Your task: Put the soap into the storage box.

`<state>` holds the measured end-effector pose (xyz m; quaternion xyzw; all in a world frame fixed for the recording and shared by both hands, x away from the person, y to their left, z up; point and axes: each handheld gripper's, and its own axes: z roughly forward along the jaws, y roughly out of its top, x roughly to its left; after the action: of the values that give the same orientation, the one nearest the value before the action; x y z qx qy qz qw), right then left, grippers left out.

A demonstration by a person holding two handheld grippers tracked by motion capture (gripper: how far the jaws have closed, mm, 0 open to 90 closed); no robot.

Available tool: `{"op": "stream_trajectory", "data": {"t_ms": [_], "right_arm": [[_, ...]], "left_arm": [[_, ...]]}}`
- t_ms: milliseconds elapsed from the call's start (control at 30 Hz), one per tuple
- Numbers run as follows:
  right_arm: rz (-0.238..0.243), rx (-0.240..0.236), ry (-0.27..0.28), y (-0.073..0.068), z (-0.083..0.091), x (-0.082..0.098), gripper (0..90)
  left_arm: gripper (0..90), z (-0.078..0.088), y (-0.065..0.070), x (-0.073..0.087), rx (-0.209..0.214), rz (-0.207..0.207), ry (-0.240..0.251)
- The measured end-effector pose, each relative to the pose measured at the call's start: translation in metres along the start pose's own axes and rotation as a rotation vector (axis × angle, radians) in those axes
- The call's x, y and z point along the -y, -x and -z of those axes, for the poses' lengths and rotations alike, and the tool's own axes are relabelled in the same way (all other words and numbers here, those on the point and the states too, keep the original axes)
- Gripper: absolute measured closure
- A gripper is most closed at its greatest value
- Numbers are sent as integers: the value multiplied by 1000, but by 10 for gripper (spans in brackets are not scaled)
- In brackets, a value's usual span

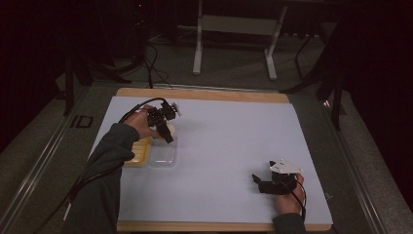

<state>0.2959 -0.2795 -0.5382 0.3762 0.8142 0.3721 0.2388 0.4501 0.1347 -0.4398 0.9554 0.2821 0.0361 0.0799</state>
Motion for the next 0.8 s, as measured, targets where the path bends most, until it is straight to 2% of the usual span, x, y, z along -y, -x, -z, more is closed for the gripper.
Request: {"op": "stream_trajectory", "data": {"t_ms": [800], "right_arm": [[3,1,-1,0,0,0,143]], "left_arm": [[257,2,-1,35,-5,7,18]]}}
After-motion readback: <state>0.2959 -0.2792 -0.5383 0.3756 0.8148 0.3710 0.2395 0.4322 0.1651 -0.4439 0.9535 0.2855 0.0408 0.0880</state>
